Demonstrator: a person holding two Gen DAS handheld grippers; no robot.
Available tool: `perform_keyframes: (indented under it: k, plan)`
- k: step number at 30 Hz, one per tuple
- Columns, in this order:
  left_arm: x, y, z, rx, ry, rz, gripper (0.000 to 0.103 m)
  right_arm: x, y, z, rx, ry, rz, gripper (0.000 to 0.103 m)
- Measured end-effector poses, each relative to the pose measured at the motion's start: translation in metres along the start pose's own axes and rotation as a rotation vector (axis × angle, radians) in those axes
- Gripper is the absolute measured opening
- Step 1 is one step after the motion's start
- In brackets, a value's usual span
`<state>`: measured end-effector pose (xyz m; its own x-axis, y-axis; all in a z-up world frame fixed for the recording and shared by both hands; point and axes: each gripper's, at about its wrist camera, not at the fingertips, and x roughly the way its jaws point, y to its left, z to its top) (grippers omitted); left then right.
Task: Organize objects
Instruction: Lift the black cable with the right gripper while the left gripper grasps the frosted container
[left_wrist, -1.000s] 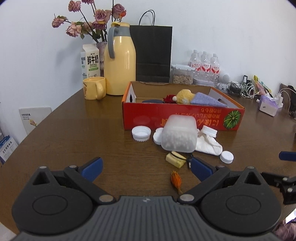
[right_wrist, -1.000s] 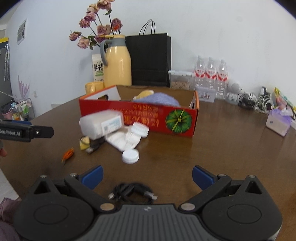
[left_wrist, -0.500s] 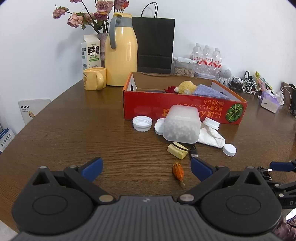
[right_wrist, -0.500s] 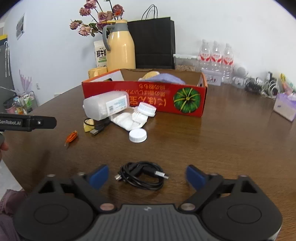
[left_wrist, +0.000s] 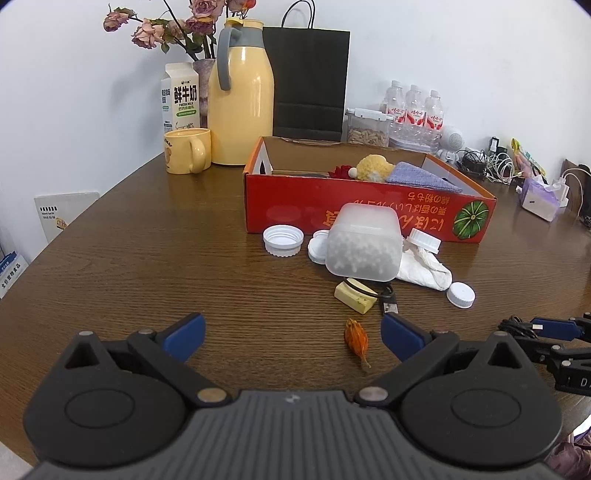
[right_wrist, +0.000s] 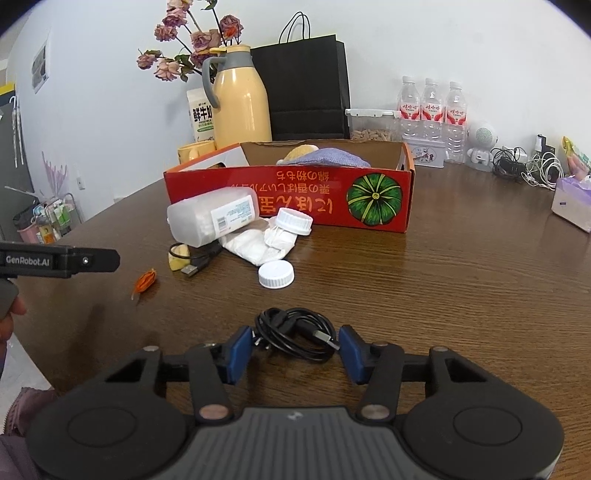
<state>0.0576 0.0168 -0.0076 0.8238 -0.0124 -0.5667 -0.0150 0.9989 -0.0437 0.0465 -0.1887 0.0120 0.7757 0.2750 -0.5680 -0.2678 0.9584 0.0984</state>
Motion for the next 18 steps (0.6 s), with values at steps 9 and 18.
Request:
perform_keyframes:
  k: [9,18]
  plan:
    - [0.009,-0.005,0.008,0.020,-0.006,0.002,0.103,0.004,-0.005,0.009,0.001,-0.026,-0.001,0.048]
    - [0.026,-0.020,0.025,0.062,-0.031,-0.011,0.103,0.015,-0.009,0.027,-0.008,-0.059,0.002,0.048]
